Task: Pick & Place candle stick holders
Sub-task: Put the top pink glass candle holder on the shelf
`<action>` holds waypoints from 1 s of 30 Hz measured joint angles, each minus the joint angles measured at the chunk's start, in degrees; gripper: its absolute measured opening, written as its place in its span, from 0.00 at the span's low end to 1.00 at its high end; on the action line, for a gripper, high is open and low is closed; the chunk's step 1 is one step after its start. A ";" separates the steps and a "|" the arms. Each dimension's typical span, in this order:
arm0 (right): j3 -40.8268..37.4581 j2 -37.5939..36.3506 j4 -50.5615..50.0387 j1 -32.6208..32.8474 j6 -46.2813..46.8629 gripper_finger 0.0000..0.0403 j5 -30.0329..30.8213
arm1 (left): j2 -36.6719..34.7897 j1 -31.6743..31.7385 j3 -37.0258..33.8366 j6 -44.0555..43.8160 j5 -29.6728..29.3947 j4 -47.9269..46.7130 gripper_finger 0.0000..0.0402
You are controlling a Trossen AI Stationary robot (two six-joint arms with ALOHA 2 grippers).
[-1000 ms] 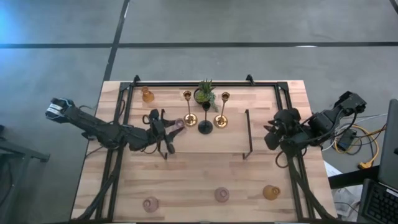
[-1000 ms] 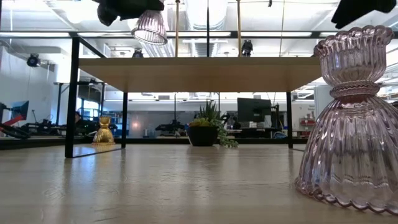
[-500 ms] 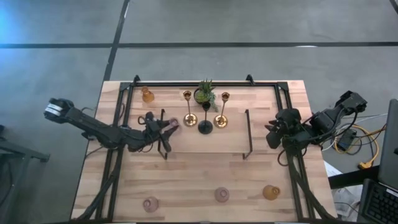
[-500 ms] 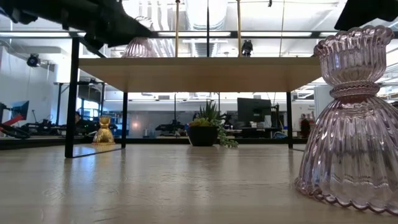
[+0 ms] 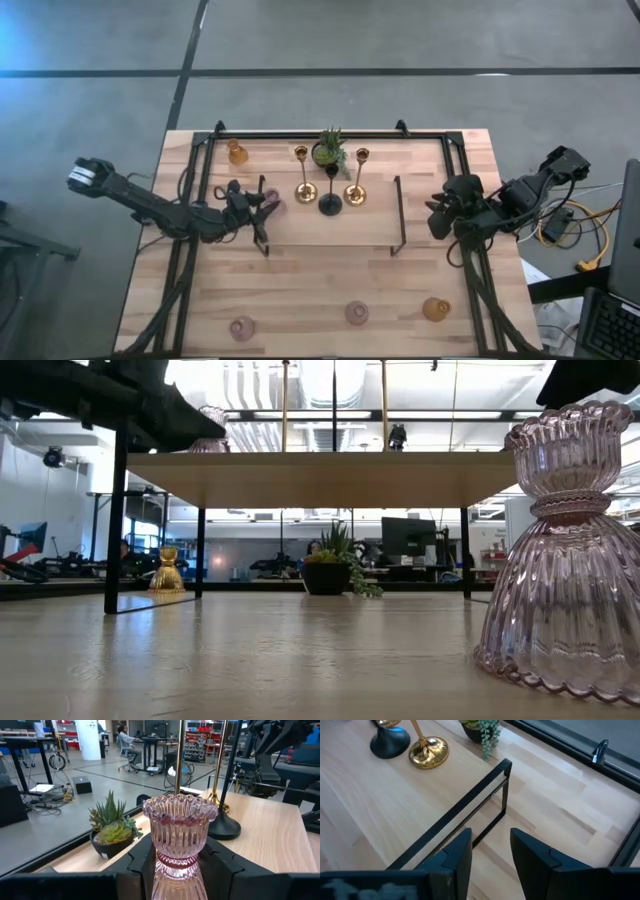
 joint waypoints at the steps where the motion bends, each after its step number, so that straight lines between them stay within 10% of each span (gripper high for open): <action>1: 0.09 0.00 0.04 0.00 -0.05 0.31 0.14 | 0.00 0.00 -0.19 0.27 0.07 0.54 0.30; 30: 0.15 0.00 0.66 0.00 -0.72 0.28 1.35 | 0.09 1.17 -0.55 1.23 1.78 0.55 0.34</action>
